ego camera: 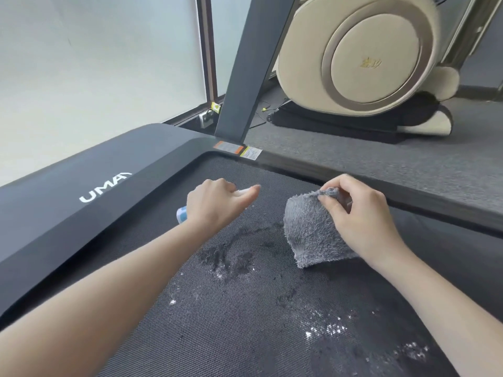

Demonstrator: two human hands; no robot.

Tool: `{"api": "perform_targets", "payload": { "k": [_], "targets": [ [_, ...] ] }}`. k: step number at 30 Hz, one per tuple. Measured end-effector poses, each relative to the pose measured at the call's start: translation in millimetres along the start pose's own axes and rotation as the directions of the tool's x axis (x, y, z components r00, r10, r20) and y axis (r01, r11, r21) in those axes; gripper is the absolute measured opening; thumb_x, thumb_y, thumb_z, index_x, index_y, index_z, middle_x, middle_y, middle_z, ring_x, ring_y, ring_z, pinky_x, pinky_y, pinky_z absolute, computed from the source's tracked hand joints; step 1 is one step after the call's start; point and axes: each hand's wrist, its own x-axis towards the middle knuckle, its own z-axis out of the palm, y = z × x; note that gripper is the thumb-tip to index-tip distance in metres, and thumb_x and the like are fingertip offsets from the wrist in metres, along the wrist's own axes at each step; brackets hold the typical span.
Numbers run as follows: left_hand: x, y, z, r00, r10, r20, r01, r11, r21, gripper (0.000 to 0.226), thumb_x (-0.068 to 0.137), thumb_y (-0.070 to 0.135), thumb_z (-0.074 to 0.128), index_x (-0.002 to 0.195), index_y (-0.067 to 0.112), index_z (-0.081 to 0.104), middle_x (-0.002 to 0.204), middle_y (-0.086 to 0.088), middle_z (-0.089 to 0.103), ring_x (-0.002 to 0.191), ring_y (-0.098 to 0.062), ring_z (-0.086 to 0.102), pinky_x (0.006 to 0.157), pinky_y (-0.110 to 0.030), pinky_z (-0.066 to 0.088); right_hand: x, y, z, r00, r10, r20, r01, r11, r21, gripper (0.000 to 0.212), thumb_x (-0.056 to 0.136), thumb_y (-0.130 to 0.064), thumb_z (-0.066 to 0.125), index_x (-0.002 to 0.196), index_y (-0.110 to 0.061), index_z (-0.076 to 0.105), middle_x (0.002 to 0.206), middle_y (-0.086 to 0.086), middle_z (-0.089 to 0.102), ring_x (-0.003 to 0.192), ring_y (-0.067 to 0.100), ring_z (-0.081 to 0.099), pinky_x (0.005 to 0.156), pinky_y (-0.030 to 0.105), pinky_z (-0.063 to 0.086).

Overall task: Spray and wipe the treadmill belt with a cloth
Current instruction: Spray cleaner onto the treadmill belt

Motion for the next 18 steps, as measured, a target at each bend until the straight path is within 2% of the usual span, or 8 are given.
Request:
{"api": "perform_targets", "payload": {
  "k": [3,8,11,14,16,18],
  "targets": [
    [-21.8,-9.0,-15.1,1.000,-0.010,0.002,0.010,1.000,0.021,0.068,0.074,0.074,0.040,0.050,0.011,0.041,0.049,-0.002,0.051,0.060,-0.025,0.057,0.058,-0.031,0.041,-4.0,-5.3,-3.9,1.000,0.004,-0.021,-0.004,1.000,0.011,0.005,0.085,-0.008,0.065,0.080,-0.009,0.063,0.071,-0.008,0.059,0.069,0.005,0.054,0.062,0.006,0.036],
    [-78.5,-27.9,-41.9,0.999,-0.022,-0.040,0.023,1.000,0.005,0.061,0.069,0.068,0.040,0.047,0.014,0.026,0.043,0.001,0.028,0.046,-0.018,0.035,0.047,-0.027,0.023,-15.6,-16.0,-8.7,0.999,0.012,-0.038,-0.011,1.000,0.022,0.005,0.085,-0.009,0.065,0.081,-0.009,0.063,0.068,-0.010,0.057,0.068,0.005,0.054,0.061,0.006,0.036],
    [-106.1,-43.7,-57.9,0.997,-0.027,0.076,0.026,1.000,0.010,0.067,0.067,0.076,0.036,0.050,0.012,0.027,0.045,0.001,0.032,0.047,-0.018,0.038,0.048,-0.028,0.027,-20.8,-25.3,-8.6,0.999,0.015,-0.033,-0.014,0.999,0.032,0.003,0.085,-0.010,0.065,0.082,-0.009,0.063,0.068,-0.012,0.057,0.067,0.003,0.053,0.061,0.005,0.035],
    [-129.4,-55.8,-72.1,0.988,-0.046,0.145,0.031,0.994,0.105,0.074,0.065,0.084,0.030,0.051,0.011,0.036,0.046,-0.001,0.043,0.049,-0.017,0.047,0.049,-0.029,0.033,-25.6,-37.0,-7.1,1.000,-0.005,-0.027,0.006,0.999,0.034,0.003,0.085,-0.010,0.065,0.083,-0.008,0.063,0.067,-0.014,0.055,0.064,0.002,0.051,0.060,0.005,0.034],
    [-149.9,-59.3,-80.5,0.996,-0.043,0.081,0.032,0.991,0.128,0.075,0.062,0.081,0.025,0.050,0.009,0.041,0.045,-0.002,0.043,0.049,-0.018,0.047,0.049,-0.029,0.032,-30.1,-44.2,-5.9,1.000,-0.020,-0.023,0.021,0.999,0.041,0.002,0.085,-0.010,0.065,0.083,-0.008,0.063,0.065,-0.017,0.053,0.062,0.001,0.049,0.057,0.012,0.032],
    [-169.6,-63.5,-86.7,1.000,-0.018,-0.002,0.018,0.997,0.081,0.068,0.065,0.076,0.029,0.047,0.011,0.035,0.042,0.001,0.034,0.045,-0.017,0.039,0.047,-0.029,0.026,-33.2,-49.9,-5.2,0.999,-0.028,-0.019,0.029,0.998,0.053,0.002,0.085,-0.011,0.065,0.084,-0.010,0.063,0.065,-0.017,0.052,0.061,0.000,0.048,0.059,0.018,0.029]
  ]
}}
